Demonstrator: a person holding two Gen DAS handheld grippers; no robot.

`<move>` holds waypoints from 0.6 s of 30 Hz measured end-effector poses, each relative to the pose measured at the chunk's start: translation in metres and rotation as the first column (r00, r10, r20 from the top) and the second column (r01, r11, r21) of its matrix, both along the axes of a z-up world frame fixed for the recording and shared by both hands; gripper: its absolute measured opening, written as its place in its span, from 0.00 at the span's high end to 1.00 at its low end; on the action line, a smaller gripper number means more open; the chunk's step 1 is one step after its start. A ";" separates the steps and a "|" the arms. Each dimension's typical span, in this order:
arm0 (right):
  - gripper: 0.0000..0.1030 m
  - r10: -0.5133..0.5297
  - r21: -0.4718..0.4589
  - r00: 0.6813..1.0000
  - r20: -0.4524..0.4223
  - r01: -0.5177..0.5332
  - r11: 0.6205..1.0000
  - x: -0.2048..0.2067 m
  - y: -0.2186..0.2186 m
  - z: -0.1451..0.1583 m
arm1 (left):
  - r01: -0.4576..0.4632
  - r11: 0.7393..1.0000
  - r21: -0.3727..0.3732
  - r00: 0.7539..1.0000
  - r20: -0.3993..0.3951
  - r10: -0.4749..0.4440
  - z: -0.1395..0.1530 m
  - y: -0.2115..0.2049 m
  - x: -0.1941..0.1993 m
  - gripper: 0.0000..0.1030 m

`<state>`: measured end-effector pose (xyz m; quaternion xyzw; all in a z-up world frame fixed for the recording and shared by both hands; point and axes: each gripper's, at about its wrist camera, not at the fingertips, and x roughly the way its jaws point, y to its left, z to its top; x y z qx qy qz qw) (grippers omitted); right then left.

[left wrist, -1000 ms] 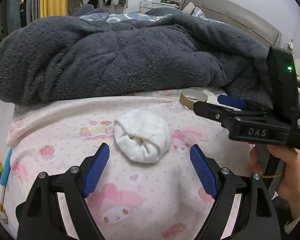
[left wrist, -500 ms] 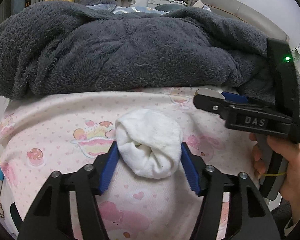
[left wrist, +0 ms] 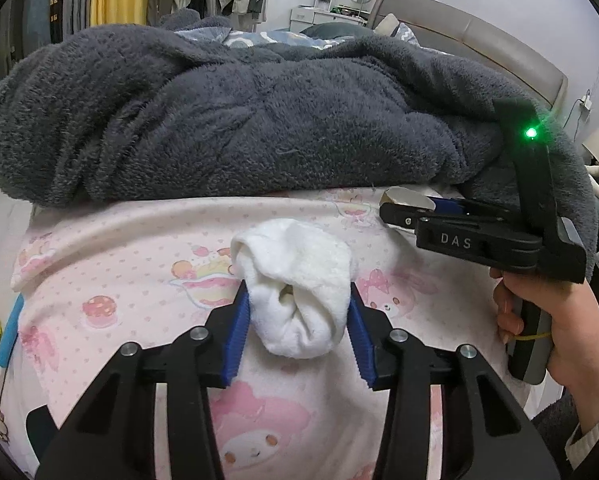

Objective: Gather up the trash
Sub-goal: 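Grasp the white rolled sock with the left gripper while the right gripper grasps the cardboard tape core, then carry the tape core with the right gripper while the left gripper drops the sock in the bin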

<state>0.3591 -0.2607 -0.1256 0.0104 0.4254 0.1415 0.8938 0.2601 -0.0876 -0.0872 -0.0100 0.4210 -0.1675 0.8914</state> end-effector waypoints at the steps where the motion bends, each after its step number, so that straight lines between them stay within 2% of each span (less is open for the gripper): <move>1: 0.52 -0.003 0.006 1.000 0.002 0.003 1.000 -0.002 -0.001 0.002 | -0.001 1.000 0.000 1.000 0.003 0.001 0.002 0.002 -0.002 0.53; 11: 0.52 0.000 0.085 1.000 0.013 -0.001 0.996 -0.027 0.008 0.024 | -0.032 0.999 0.025 0.999 0.021 0.031 0.012 0.026 -0.023 0.53; 18: 0.52 0.047 0.108 0.998 0.041 -0.051 0.993 -0.053 0.033 0.046 | -0.059 0.994 0.092 0.997 0.044 0.056 0.015 0.050 -0.040 0.53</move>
